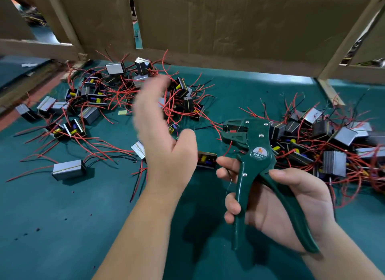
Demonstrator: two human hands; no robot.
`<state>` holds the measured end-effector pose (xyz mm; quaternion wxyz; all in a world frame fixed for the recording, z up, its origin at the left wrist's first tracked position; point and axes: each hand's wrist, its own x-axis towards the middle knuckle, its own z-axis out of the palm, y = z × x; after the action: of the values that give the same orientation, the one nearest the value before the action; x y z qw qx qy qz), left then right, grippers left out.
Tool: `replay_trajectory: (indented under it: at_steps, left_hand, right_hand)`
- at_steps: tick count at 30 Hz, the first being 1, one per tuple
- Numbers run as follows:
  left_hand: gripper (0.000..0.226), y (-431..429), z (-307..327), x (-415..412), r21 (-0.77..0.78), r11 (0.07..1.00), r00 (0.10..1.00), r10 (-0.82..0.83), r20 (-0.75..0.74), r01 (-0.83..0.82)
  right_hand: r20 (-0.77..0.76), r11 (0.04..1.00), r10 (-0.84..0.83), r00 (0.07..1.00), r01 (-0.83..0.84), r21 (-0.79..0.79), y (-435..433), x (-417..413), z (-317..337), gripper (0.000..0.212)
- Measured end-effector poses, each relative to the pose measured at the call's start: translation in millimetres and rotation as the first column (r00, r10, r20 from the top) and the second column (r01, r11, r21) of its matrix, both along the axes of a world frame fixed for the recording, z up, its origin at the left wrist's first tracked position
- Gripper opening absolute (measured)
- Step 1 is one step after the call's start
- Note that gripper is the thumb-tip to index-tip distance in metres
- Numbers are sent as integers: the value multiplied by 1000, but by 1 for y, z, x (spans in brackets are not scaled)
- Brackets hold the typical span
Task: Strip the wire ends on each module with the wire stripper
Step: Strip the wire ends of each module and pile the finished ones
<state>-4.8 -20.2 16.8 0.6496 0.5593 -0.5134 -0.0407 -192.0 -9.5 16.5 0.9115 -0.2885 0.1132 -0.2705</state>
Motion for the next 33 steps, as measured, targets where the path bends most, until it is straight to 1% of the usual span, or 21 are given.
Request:
replay_trajectory:
  at_steps: [1,2,3,4,5,6,8,10,11,12,14,15,17,19,21,23,25,27,30,33]
  left_hand:
    - [71,1,3,1,114,954,961,-270,-62,276]
    - [68,2,3,2,251,826,863,-480,-156,505]
    - [65,3,2,1,369,685,777,-581,-242,628]
    - [63,3,-2,0,441,595,735,-609,-299,672]
    - [60,3,-6,-1,484,568,738,-596,-316,666]
    - [59,3,-9,-1,509,565,752,-578,-317,649]
    - [55,1,-10,2,558,562,773,-573,-270,611]
    - [31,0,-9,4,575,572,774,-605,-185,585]
    - [19,0,-8,3,565,608,786,-606,-123,558]
    - [12,0,-7,2,547,645,798,-597,-77,535]
    - [15,0,-6,-1,501,710,831,-556,-35,496]
    - [18,0,-5,-1,467,743,854,-518,-54,480]
    - [22,-1,-1,0,377,799,884,-427,-192,468]
    - [23,-2,3,4,289,833,868,-383,-316,472]
    - [21,0,6,6,215,835,837,-416,-356,507]
    - [18,1,7,6,175,805,798,-484,-359,567]
    - [18,1,6,4,197,779,795,-534,-288,595]
    - [18,1,4,1,253,779,819,-546,-176,574]
    - [17,1,0,-1,318,819,867,-498,-19,478]
    - [16,0,-2,0,335,876,901,-411,140,347]
  right_hand:
    - [-5,1000,-10,1000,10,3,0,0,0,72]
    - [-16,1000,-26,1000,26,6,-1,-1,0,75]
    - [-31,999,-45,999,45,7,-1,-1,0,78]
    - [-42,998,-63,997,63,8,-1,-2,1,79]
    - [-47,997,-77,996,78,10,-2,-2,1,79]
    - [-50,996,-88,995,89,10,-2,-3,2,79]
    - [-62,994,-111,992,111,2,-3,-4,3,76]
    - [-78,992,-126,989,126,-3,-3,-4,3,74]
    - [-83,992,-126,989,126,-5,-3,-4,3,74]
    - [-87,992,-123,989,123,-6,-2,-4,2,75]
    - [-86,993,-114,990,114,-6,-1,-3,2,75]
    - [-82,993,-118,990,118,-8,0,-3,2,72]
    - [-79,991,-135,988,134,-20,1,-3,3,64]
    - [-96,987,-157,983,155,-29,0,-3,3,60]
    - [-155,984,-179,971,179,-19,-2,-3,2,61]
    - [-225,983,-184,957,185,-16,-2,-1,1,61]
    - [-251,988,-155,955,154,-24,0,1,1,57]
    - [-236,993,-117,965,112,-35,2,2,1,55]
    - [-207,997,-66,976,55,-56,3,3,4,53]
    - [-201,996,-59,978,43,-83,4,2,4,50]
